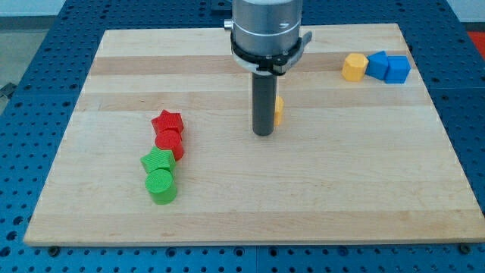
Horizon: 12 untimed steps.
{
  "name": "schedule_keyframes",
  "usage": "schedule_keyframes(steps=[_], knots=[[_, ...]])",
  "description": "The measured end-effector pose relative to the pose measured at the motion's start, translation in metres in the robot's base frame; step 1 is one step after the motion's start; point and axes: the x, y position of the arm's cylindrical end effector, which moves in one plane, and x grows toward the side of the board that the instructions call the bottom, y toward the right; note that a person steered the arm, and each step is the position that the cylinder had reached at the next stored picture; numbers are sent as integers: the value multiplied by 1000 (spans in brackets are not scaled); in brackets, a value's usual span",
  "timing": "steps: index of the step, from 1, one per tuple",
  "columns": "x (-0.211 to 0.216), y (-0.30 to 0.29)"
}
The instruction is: Drag yellow heart towards yellow hexagon
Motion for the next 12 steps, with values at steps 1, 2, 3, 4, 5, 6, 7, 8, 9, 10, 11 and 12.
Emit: schedule_keyframes(steps=[1,2,3,4,5,6,7,8,9,10,11,12], knots=[[-42,0],[-75,5],[-75,6],[-61,-5],[-60,6],[-76,38],[-98,65],[-105,74],[-81,74],[-63,75],[-68,96],[-90,117]])
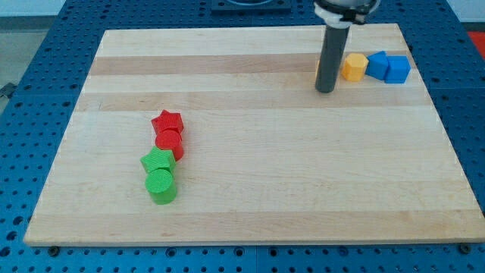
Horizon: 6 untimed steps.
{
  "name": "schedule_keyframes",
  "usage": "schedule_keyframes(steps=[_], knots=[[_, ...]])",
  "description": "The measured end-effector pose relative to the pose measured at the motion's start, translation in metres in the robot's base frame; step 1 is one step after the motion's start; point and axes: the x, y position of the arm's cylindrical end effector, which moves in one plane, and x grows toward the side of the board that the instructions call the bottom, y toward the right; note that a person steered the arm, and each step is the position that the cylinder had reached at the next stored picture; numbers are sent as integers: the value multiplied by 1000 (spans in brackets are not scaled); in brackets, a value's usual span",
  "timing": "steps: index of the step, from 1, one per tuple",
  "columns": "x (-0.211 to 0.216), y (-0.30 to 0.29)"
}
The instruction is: Drag yellow heart towards yellow hexagon
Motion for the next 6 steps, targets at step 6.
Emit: schedule_keyframes(steps=[6], knots=[[-43,-20]])
